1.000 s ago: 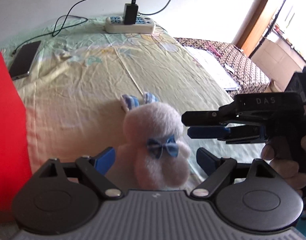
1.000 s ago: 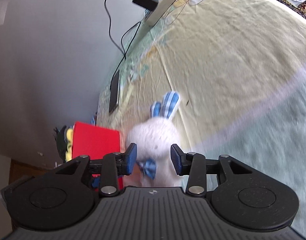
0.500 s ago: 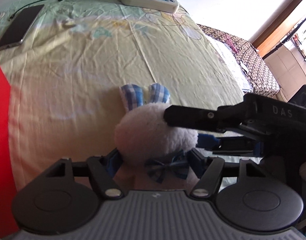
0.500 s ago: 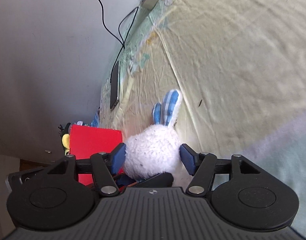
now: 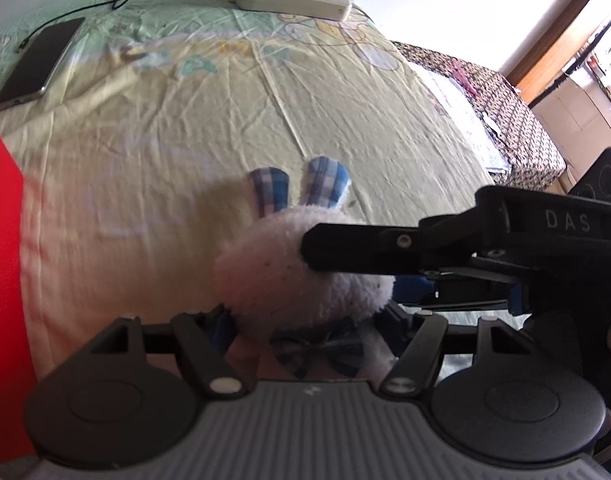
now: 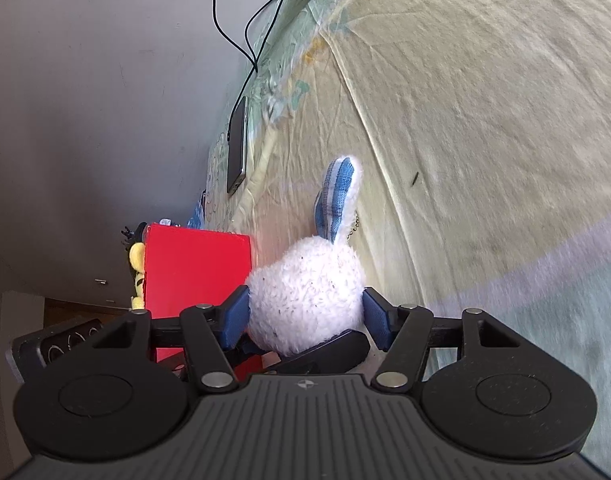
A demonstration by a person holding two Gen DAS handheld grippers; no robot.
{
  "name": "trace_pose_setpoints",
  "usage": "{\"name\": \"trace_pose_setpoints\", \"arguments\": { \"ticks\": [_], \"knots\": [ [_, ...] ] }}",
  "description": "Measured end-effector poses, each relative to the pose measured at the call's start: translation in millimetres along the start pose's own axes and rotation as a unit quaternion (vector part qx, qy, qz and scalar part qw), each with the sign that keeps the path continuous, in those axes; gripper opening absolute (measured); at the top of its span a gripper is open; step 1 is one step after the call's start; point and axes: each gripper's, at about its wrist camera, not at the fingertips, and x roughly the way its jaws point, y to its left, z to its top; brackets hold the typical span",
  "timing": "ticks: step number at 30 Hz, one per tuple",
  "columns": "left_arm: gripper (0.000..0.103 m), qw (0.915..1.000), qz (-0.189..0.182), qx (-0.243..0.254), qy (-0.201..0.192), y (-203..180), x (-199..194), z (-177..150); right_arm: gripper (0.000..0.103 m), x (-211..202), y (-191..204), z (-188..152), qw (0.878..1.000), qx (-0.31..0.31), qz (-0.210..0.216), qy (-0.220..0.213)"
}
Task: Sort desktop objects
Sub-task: 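Lift the pink bunny with both grippers and carry it to the red box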
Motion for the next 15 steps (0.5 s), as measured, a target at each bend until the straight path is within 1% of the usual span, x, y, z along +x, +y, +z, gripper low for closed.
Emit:
{"name": "trace_pose_setpoints", "arguments": {
  "ticks": [4, 10, 15],
  "knots": [
    [0.07, 0.9998, -0.015, 0.011, -0.003, -9, -7, -6, 0.062, -12, 2, -9, 1.0, 0.002, 0.0, -0.01],
    [0.07, 0.9989, -0.022, 0.039, -0.013, -26, -20, -17, 0.062, -35, 6, -27, 0.999, 0.0, -0.001, -0.035],
    [0.07, 0.9973, -0.024, 0.061, -0.033, -36, -37, -25, 0.062, -51, 18, -42, 0.998, -0.023, 0.0, -0.059]
  ]
}}
